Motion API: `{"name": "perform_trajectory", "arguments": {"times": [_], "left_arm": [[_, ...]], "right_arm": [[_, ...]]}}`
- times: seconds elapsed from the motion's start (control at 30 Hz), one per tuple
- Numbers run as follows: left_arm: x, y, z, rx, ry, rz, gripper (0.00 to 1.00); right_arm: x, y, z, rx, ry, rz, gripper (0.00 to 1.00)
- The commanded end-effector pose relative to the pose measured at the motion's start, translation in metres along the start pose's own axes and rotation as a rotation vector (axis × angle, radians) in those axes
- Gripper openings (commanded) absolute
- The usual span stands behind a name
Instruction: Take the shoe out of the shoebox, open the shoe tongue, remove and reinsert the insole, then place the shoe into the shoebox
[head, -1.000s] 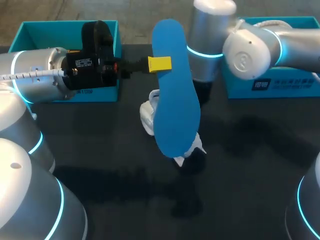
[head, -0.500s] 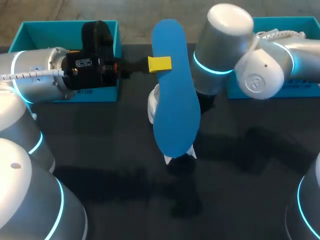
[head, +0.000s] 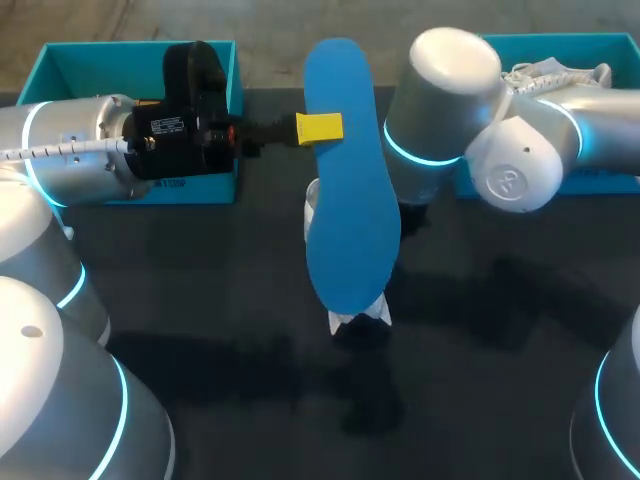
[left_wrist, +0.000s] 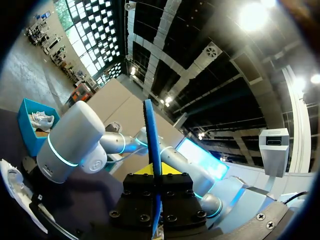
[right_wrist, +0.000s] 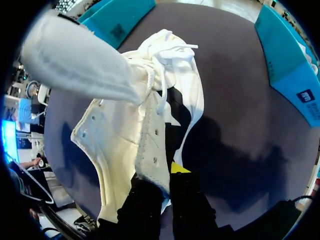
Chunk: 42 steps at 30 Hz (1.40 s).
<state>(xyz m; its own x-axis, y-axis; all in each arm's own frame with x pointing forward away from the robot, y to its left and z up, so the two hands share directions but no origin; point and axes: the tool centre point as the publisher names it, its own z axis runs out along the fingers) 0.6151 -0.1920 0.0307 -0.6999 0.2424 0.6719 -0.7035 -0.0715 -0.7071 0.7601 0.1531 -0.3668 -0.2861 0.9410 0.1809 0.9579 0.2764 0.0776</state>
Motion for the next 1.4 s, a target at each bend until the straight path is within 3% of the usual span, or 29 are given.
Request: {"name": "perform_trajectory", "arguments": {"times": [0.03,0.27,0.3,0.33,0.37,0.6,0.77,0.9,1.4], "left_arm": [[-0.002,0.000,0.002,0.001,0.002,0.000,0.00],[-0.002,0.000,0.002,0.001,0.002,0.000,0.00],[-0.002,0.000,0.002,0.001,0.002,0.000,0.00],[-0.002,0.000,0.002,0.001,0.002,0.000,0.00],[-0.002,0.000,0.002,0.001,0.002,0.000,0.00],[-0.002,0.000,0.002,0.001,0.002,0.000,0.00],[-0.002,0.000,0.002,0.001,0.002,0.000,0.00],[-0.002,0.000,0.002,0.001,0.002,0.000,0.00],[-0.002,0.000,0.002,0.001,0.002,0.000,0.00]], "right_arm": [[0.004,-0.003,0.011,-0.015,0.006,0.022,0.00],[0.002,-0.002,0.019,-0.019,0.024,0.021,0.00],[0.003,-0.002,0.018,-0.021,0.025,0.020,0.35],[0.003,-0.002,0.016,-0.020,0.026,0.020,0.94],[0.003,-0.003,0.014,-0.021,0.027,0.020,1.00],[0.007,-0.009,-0.006,-0.033,0.068,0.016,1.00],[0.006,-0.010,-0.022,0.018,0.132,-0.027,1.00],[0.007,-0.012,-0.035,-0.005,0.124,-0.070,1.00],[0.007,-0.012,-0.035,-0.005,0.124,-0.070,1.00]]}}
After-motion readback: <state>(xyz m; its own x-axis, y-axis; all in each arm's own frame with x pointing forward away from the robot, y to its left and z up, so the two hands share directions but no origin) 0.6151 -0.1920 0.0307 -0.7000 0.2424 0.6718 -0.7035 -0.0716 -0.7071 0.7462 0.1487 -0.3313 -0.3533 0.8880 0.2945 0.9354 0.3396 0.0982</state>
